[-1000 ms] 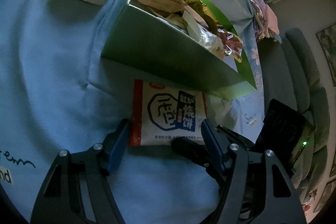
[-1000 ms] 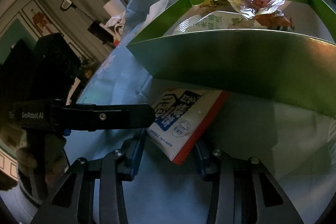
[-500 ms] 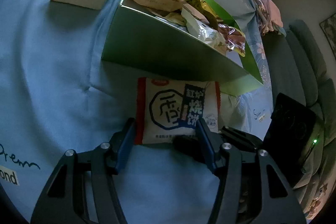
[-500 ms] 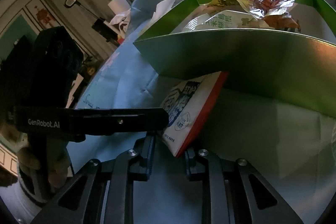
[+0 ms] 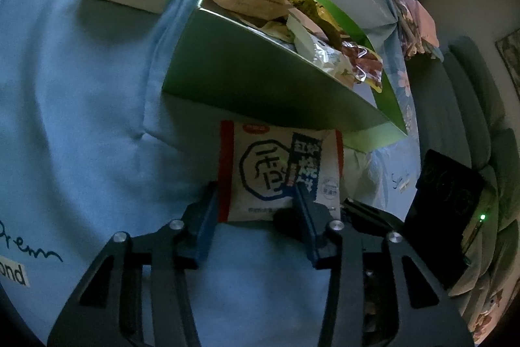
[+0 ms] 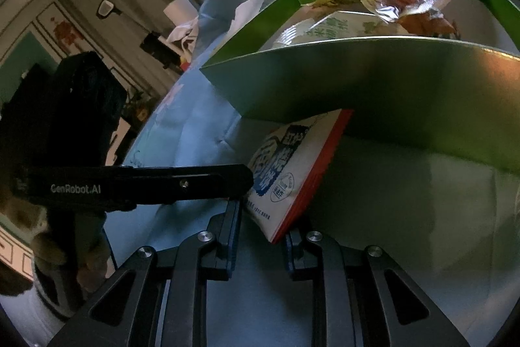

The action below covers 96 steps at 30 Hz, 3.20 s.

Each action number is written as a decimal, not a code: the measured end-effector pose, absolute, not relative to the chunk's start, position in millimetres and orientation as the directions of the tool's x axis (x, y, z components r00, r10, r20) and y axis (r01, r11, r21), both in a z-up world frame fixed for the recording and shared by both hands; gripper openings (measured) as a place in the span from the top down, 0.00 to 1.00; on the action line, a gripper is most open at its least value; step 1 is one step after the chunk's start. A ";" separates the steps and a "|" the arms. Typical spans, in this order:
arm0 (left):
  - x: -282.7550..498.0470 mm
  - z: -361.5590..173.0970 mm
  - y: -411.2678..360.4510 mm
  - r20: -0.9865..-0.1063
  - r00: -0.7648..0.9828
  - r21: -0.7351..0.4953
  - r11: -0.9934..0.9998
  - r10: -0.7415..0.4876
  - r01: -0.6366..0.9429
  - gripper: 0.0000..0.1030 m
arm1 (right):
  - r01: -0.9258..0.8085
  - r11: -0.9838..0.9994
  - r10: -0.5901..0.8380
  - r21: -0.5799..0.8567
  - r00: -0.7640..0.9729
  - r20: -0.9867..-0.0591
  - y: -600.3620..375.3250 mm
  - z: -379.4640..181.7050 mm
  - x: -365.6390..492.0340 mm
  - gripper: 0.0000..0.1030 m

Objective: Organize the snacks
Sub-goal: 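Close the left gripper on the white biscuit packet's edge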

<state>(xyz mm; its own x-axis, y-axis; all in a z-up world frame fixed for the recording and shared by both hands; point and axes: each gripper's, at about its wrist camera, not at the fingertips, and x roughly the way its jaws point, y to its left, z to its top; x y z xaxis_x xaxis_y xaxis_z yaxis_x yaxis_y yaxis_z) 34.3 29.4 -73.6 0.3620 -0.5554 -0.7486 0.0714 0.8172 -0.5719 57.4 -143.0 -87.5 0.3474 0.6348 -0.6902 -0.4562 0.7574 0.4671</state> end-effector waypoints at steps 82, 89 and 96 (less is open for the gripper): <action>54.4 -87.3 16.1 -0.577 0.243 -0.801 0.598 -0.779 0.014 0.50 | -0.221 0.767 0.640 0.602 0.331 -0.694 -212.6 -91.3 96.1 0.72; 52.4 -94.1 18.2 -0.562 0.223 -0.817 0.577 -0.797 0.004 0.68 | -0.222 0.756 0.653 0.616 0.330 -0.682 -217.7 -92.2 97.2 0.73; 49.7 -91.3 16.2 -0.600 0.228 -0.785 0.619 -0.767 0.018 0.81 | -0.237 0.747 0.662 0.621 0.340 -0.668 -220.5 -90.1 95.8 0.75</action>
<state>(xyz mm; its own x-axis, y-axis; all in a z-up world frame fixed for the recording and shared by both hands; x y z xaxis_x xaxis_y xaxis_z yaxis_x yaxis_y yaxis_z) 49.7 16.2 -91.3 0.2275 -0.7670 -0.5999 0.0184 0.6193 -0.7849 95.9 -220.5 -90.1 0.3404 0.6622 -0.6675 -0.2366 0.7474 0.6208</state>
